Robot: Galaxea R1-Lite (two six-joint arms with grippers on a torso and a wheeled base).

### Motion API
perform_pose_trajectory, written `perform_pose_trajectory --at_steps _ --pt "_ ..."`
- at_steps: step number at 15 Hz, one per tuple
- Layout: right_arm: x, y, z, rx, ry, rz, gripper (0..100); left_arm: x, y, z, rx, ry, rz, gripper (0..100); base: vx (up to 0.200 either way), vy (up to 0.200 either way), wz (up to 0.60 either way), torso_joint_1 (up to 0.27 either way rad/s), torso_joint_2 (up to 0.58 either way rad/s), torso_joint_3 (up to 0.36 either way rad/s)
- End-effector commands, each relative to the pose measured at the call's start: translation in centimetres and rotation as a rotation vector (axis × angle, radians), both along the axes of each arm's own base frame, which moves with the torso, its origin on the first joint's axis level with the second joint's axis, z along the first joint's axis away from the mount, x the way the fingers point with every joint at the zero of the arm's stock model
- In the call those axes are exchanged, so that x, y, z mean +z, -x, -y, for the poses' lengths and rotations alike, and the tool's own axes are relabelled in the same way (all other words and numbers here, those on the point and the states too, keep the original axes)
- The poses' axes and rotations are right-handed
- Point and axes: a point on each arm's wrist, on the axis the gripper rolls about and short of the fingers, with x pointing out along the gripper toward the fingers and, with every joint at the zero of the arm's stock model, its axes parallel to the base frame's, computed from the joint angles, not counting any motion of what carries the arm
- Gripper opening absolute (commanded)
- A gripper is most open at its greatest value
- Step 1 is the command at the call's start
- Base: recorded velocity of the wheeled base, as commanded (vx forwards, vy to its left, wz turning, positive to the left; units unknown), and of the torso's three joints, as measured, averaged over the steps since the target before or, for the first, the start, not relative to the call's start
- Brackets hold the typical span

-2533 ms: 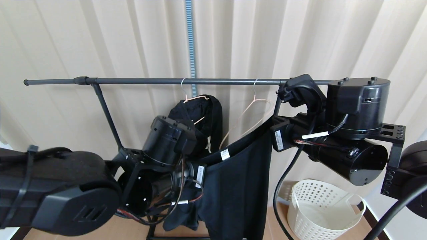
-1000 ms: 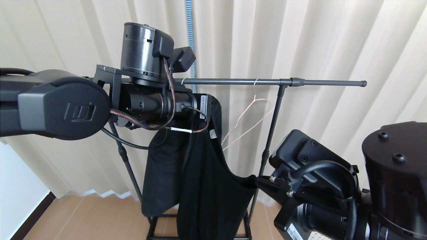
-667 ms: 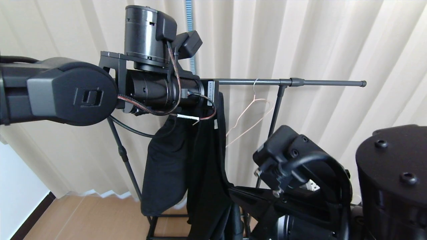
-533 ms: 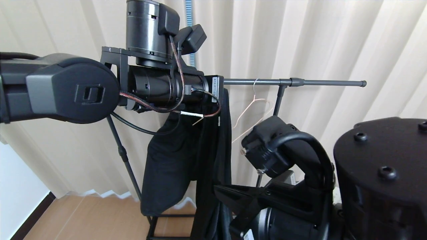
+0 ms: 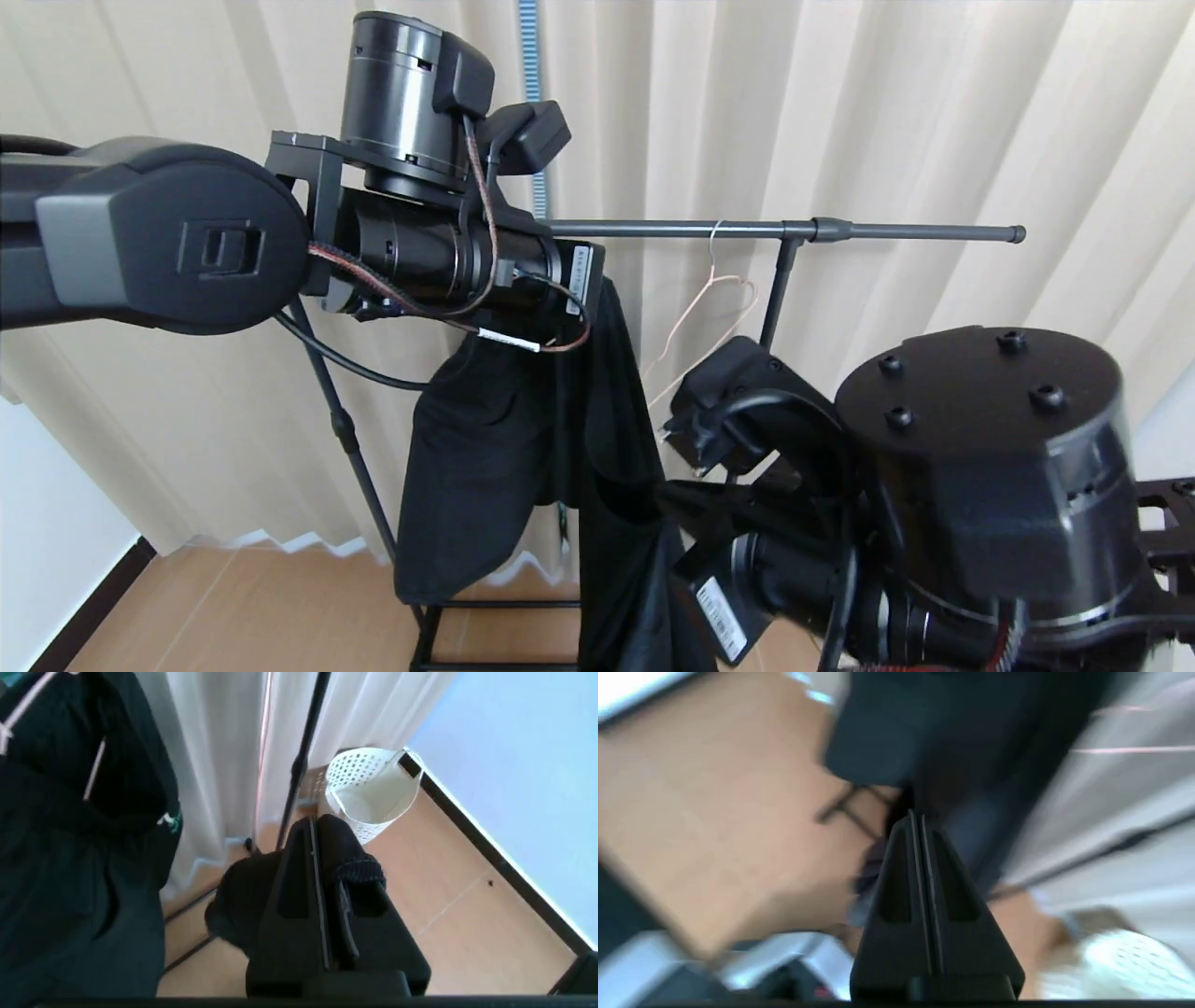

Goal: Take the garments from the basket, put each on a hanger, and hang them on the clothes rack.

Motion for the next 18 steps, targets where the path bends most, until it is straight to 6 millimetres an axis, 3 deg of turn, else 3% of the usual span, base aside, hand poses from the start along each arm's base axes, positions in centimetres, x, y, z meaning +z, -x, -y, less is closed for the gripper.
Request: perform_pose_trajectory --at_steps 1,4,9,10,14,16,18 --pt "-0.1 -2.7 2.1 -0.122 0.055 0.037 0 0.6 1.0 -1.6 0.009 -0.092 0.002 0 0.0 0.0 0.0 0.0 0.0 0.0" --pt "-0.3 -5.0 2.2 -0.199 0.039 0.056 0 0.2 2.7 -2.7 -0.004 -0.223 -0.04 0 0.0 0.0 0.0 0.0 0.0 0.0" --pt "-1.8 -8.3 -0.2 -0.294 -0.063 0.141 0 -3.9 6.1 -3.5 -0.092 -0.392 -0.143 0 0.0 0.0 0.0 0.0 0.0 0.0" --pt "-1.8 -8.9 -0.8 -0.317 -0.12 0.13 0 -4.7 7.6 -3.5 -0.117 -0.408 -0.166 0 0.0 0.0 0.0 0.0 0.0 0.0" --pt "-1.3 -10.3 -2.6 -0.373 -0.278 0.094 0 -6.1 10.6 -1.1 -0.144 -0.334 -0.288 0 0.0 0.0 0.0 0.0 0.0 0.0" --pt "-1.3 -10.5 -2.9 -0.38 -0.304 0.087 0 -6.2 10.9 -0.2 -0.138 -0.293 -0.309 0 0.0 0.0 0.0 0.0 0.0 0.0" --pt "-1.1 -10.9 -3.5 -0.398 -0.359 0.072 0 -6.7 10.2 2.1 -0.088 -0.138 -0.334 0 0.0 0.0 0.0 0.0 0.0 0.0"
